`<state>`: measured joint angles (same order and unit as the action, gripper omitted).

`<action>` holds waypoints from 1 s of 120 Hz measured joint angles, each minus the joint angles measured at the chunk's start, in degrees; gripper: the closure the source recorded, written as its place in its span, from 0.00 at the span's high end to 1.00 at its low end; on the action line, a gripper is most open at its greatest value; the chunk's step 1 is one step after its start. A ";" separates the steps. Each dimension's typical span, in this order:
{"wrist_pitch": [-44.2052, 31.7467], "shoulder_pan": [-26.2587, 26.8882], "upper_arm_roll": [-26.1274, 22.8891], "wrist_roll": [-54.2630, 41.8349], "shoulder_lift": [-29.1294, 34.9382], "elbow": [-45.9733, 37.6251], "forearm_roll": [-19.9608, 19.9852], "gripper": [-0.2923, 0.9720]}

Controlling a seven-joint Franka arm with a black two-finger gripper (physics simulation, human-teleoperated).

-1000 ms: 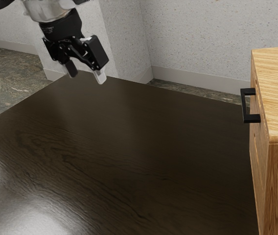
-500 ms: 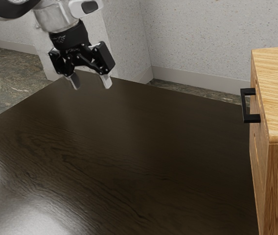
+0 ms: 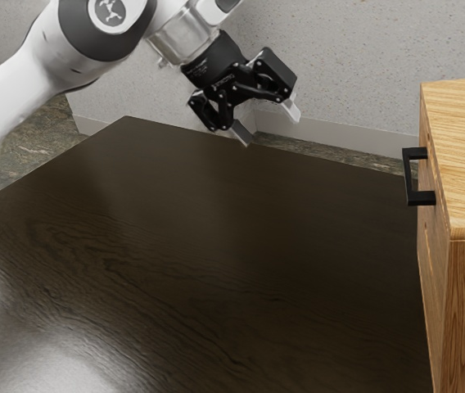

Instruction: Pull the drawer handle with one arm to open the drawer

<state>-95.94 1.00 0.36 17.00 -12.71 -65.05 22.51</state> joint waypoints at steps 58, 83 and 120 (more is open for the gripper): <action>-7.65 1.96 0.41 2.61 -3.87 -5.71 22.04 0.77; -9.36 5.58 0.09 3.45 -3.92 -4.74 21.38 0.76; -12.34 8.56 -0.14 6.36 -4.29 -3.82 11.06 0.65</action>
<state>-108.28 9.56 0.23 23.36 -17.00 -68.88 33.57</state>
